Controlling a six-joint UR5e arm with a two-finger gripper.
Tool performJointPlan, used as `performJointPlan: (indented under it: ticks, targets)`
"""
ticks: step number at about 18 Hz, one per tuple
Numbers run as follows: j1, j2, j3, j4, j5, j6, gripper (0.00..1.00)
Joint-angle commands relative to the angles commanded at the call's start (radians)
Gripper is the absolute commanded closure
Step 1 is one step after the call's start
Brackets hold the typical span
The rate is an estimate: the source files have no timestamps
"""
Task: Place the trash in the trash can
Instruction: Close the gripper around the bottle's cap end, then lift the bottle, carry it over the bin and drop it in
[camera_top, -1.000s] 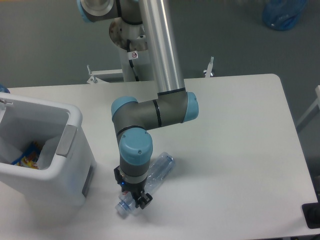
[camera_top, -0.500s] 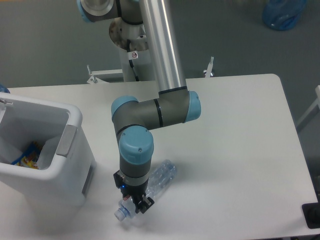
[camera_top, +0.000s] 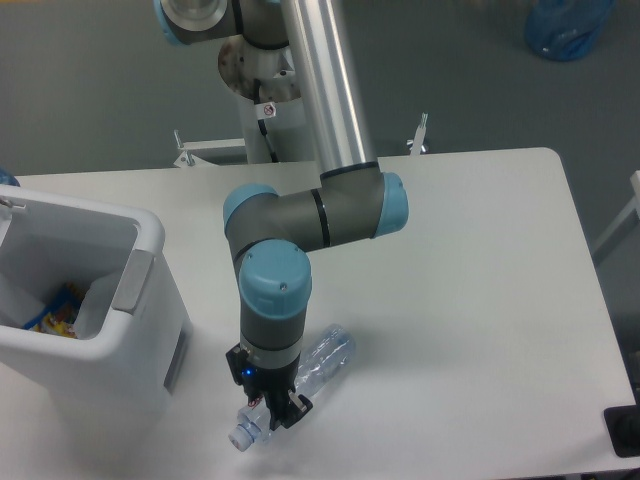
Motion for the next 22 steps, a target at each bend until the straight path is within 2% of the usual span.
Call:
performJointPlan:
  ticks: [3,8,12,14,18,22]
  targets:
    - [0.026,0.055,0.026,0.000,-0.064,-0.052,0.57]
    - [0.095,0.143,0.061,0.000,-0.260,-0.117,0.57]
    - [0.127,0.203,0.064,0.000,-0.411,-0.227,0.57]
    - [0.129,0.216,0.071,0.000,-0.483,-0.262,0.57]
    - [0.130,0.216,0.133,0.002,-0.678,-0.357,0.57]
    - [0.140,0.207,0.239,0.000,-0.782,-0.448,0.57]
